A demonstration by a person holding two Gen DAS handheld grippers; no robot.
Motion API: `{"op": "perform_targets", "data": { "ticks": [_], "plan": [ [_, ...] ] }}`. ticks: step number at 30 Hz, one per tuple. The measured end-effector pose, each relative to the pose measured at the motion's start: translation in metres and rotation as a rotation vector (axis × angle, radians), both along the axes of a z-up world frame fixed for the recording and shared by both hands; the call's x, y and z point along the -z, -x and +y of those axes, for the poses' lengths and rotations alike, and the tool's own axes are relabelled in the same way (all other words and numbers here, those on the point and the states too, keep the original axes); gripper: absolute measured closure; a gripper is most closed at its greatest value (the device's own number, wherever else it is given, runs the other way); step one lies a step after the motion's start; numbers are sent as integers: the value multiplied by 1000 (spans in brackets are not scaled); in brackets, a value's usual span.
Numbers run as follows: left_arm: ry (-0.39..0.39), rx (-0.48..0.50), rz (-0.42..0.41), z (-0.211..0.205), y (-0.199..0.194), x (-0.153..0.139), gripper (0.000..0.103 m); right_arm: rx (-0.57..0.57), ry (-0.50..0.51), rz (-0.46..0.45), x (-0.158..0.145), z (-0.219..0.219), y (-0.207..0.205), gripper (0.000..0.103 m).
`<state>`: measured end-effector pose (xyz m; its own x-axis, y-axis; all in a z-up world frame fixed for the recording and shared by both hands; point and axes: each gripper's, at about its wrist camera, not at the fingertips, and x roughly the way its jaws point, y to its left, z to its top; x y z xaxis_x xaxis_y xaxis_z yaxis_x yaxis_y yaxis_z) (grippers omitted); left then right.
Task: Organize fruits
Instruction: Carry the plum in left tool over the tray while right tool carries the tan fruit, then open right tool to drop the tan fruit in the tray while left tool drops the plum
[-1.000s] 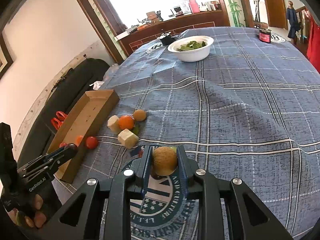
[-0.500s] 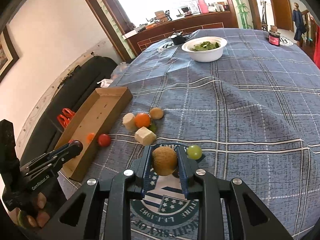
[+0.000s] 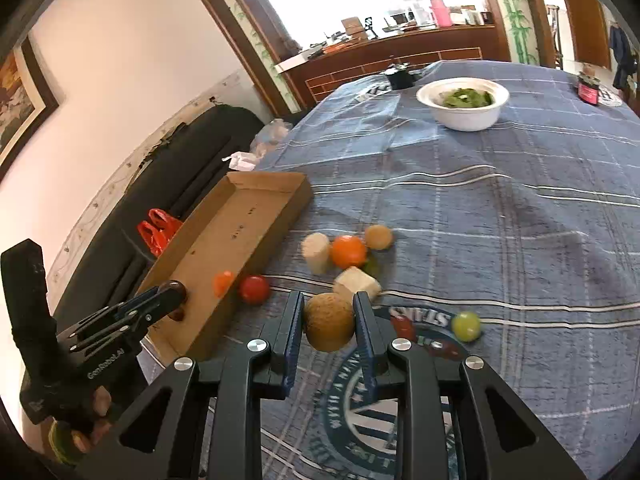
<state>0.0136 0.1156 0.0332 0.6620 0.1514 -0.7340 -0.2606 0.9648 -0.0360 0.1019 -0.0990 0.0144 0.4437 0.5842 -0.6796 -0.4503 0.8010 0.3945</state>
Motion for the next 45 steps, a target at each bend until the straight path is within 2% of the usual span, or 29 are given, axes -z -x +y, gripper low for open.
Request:
{"op": "perform_targets", "data": {
  "ticks": [15, 21, 28, 33, 39, 45],
  "plan": [
    [31, -76, -12, 65, 2, 1, 79, -109, 15, -20, -8, 80, -8, 78],
    [46, -131, -14, 109, -7, -2, 79, -152, 26, -33, -10, 126, -26, 78],
    [52, -170, 25, 142, -26, 12, 79, -209, 77, -24, 2, 187, -49, 78],
    [76, -179, 89, 151, -41, 34, 79, -251, 157, -4, 25, 224, -59, 78],
    [75, -176, 144, 147, -54, 54, 79, -272, 226, -9, 44, 240, -59, 78],
    [55, -171, 158, 142, -55, 58, 78, -286, 250, 2, 54, 245, -59, 75]
  ]
}}
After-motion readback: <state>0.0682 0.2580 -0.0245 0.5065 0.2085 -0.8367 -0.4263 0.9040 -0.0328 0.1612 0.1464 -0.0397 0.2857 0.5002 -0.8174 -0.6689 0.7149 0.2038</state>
